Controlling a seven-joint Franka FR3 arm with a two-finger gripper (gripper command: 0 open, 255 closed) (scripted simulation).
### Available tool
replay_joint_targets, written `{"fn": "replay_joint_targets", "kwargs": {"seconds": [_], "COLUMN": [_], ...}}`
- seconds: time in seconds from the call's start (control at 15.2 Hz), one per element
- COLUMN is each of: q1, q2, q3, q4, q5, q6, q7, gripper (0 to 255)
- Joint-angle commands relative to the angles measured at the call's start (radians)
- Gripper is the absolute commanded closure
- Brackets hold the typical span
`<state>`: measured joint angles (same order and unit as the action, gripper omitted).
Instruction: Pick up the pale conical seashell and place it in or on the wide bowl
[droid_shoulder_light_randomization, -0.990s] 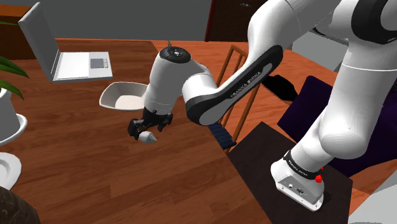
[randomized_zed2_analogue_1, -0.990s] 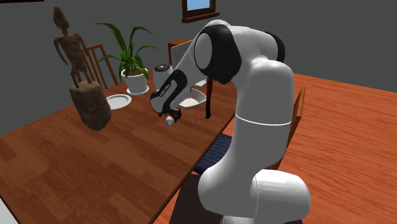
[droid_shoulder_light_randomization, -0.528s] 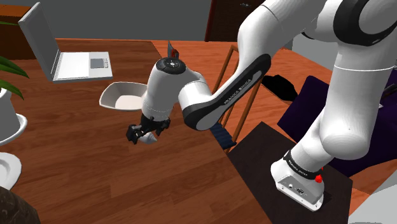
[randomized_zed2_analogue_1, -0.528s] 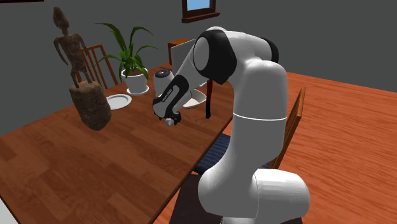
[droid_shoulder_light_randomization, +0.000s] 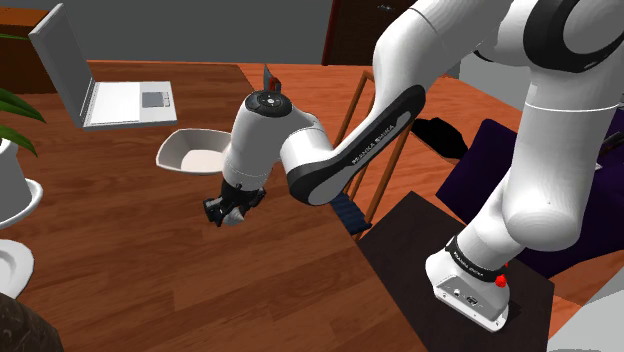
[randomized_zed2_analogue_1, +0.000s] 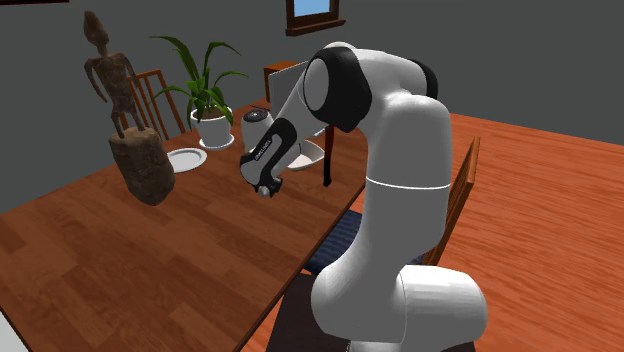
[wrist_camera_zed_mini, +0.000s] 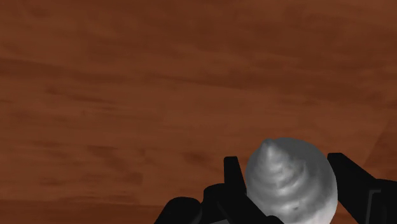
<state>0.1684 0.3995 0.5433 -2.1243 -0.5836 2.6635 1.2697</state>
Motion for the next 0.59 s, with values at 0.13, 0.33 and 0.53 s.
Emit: {"fn": "replay_joint_targets", "kwargs": {"seconds": [0.13, 0.33, 0.53], "q1": [0.0, 0.0, -0.014], "q2": [0.0, 0.0, -0.021], "q3": [0.0, 0.0, 0.019], "q4": [0.0, 0.0, -0.001], "q5": [0.0, 0.0, 0.026], "q6": [0.0, 0.0, -0.017], "q7": [0.0, 0.0, -0.02], "gripper": [255, 255, 255]}}
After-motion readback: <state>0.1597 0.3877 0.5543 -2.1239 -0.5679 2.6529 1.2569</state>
